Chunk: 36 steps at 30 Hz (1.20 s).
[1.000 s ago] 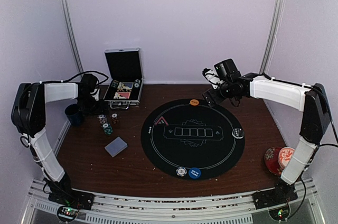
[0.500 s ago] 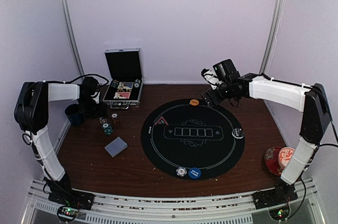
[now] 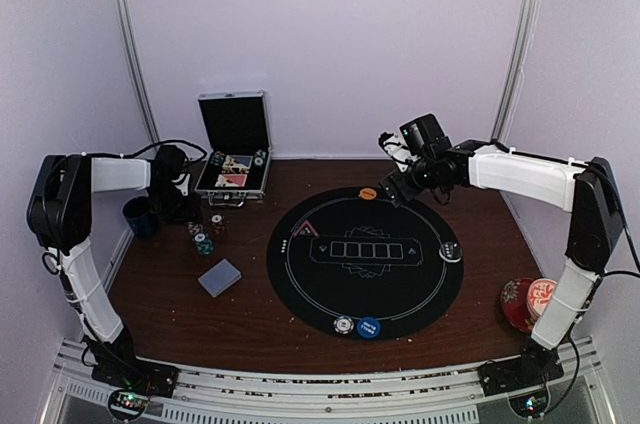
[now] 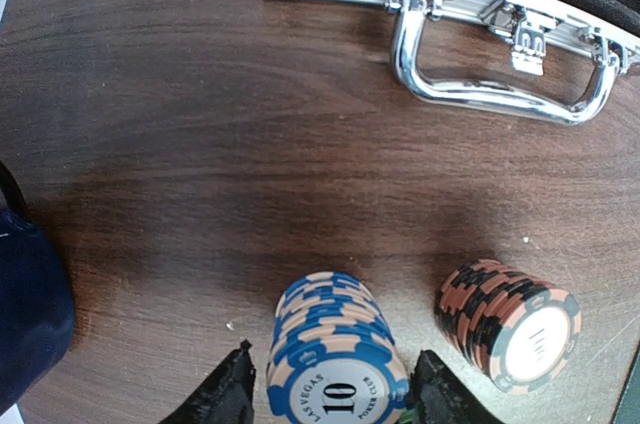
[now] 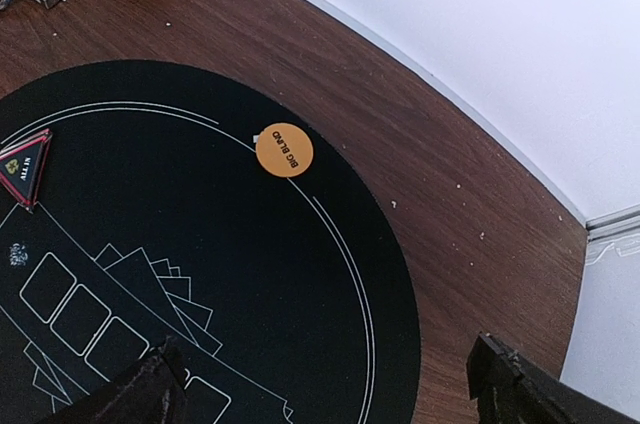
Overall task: Distribute texas hold em gaming equipment
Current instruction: Pick up the pile of poker chips from the pile of poker chips.
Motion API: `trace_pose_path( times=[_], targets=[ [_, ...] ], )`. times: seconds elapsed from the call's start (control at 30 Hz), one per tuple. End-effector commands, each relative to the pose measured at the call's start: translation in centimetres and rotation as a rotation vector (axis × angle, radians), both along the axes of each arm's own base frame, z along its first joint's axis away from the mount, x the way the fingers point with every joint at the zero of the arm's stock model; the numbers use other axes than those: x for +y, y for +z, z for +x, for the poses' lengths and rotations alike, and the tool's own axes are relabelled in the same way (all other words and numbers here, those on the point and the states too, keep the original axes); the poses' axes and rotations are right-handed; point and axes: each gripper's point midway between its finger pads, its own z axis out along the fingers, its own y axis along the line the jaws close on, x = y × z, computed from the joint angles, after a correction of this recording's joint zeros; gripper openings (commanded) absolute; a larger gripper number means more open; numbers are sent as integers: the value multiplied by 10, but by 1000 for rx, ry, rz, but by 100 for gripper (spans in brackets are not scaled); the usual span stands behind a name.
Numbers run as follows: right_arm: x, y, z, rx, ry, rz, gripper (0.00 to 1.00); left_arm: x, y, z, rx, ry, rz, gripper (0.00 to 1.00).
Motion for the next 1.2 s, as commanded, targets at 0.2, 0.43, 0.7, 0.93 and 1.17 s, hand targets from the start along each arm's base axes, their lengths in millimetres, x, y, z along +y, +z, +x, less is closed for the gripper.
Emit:
trace_pose_path(
  times=[0.2, 0.43, 0.7, 0.93, 1.17],
  targets=[
    [2, -2, -1, -9, -1, -20, 100, 0, 9, 10, -49, -12, -11, 43],
    [2, -2, 0, -10, -2, -20, 100, 3, 12, 10, -57, 0, 0, 36],
    [1, 1, -1, -15, -6, -16, 100, 7, 32, 11, -104, 12, 19, 31],
    [0, 6, -1, -24, -12, -7, 100, -2, 62, 10, -171, -18, 7, 29],
    [-16, 29, 3, -72, -54, 9, 100, -58, 97, -1, -240, -155, -25, 29]
  ],
)
